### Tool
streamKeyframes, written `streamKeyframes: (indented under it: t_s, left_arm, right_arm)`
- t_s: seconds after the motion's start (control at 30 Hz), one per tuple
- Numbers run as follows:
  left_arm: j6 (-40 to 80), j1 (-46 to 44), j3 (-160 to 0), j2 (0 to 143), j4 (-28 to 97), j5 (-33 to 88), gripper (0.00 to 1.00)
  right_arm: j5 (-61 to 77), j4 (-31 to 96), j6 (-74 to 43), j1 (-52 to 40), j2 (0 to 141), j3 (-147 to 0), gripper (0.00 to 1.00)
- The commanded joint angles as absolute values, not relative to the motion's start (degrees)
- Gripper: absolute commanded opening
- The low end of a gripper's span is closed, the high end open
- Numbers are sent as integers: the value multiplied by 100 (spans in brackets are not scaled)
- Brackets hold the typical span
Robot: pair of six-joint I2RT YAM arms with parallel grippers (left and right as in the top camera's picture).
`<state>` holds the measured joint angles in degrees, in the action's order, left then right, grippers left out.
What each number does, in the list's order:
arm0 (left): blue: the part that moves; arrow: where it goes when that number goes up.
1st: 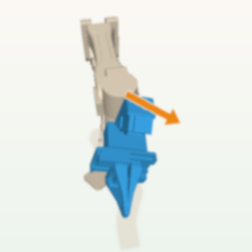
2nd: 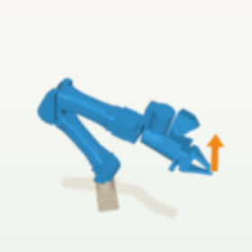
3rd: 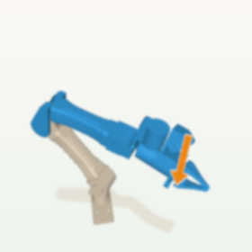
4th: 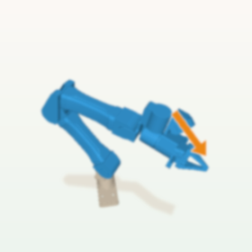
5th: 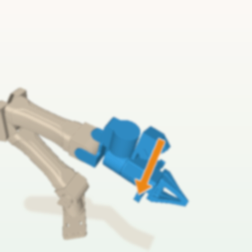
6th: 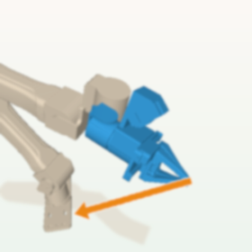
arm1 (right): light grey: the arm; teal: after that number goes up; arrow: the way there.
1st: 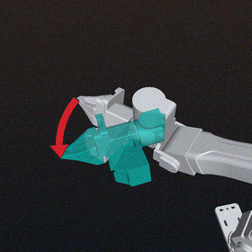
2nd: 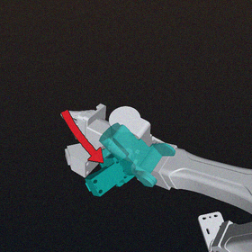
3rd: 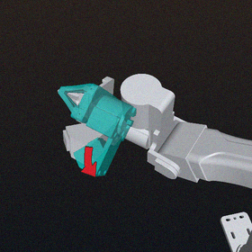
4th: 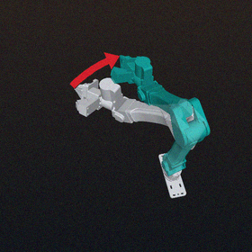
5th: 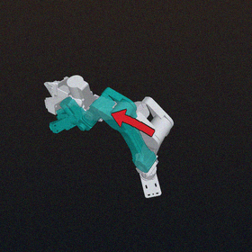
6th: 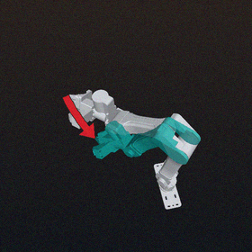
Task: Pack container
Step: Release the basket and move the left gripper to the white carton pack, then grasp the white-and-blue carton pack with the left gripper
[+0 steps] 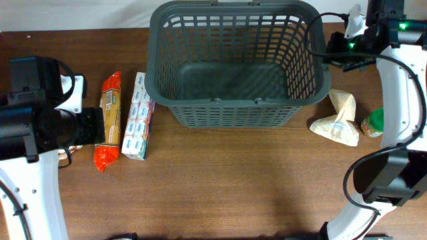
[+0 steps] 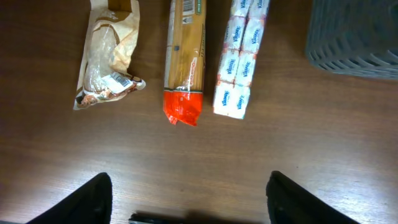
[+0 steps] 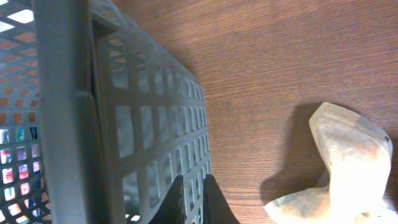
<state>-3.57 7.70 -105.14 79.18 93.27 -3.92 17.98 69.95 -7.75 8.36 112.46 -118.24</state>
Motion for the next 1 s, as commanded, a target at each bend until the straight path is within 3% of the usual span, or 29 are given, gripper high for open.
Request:
streamKeyframes:
  t_s: [0.0,0.17,0.23,0.43,0.53,0.6,0.63,0.7,0.97]
  left_arm:
    - [-399,805,-10503,8062,9299,-51,73]
    - [-871,805,-10503,8506,9332,775,73]
    - [-897,805,-10503,8777,9365,816,76]
    - [-1271,805,-10503,9673,9522,1063,76]
    - [-1562,803,-10503,10283,9360,1074,76]
    - [-1678,797,-10503,10562,9258,1068,74]
    - [-1752,788,-10503,10691,9209,1059,70]
    - [-1782,775,-10503,10945,9050,939,65]
    - [-1793,572,-10503,11762,8215,489,67]
  right_arm:
    - [1575,6954,-786,1083,11168,-11874,4]
    - [1577,6917,-1133,1782,11170,-11874,4]
    - [1579,6925,-1260,2110,11170,-11874,14]
    - [1581,7008,-1597,2716,11170,-11874,14]
    - [1579,7146,-1594,2834,11170,-11874,54]
    - [1579,7218,-1594,2842,11170,-11874,75]
    - [1581,7223,-1594,2842,11170,-11874,99]
    - [1581,7220,-1594,2842,11170,-11874,99]
    - [1581,7220,-1594,2842,11170,-11874,99]
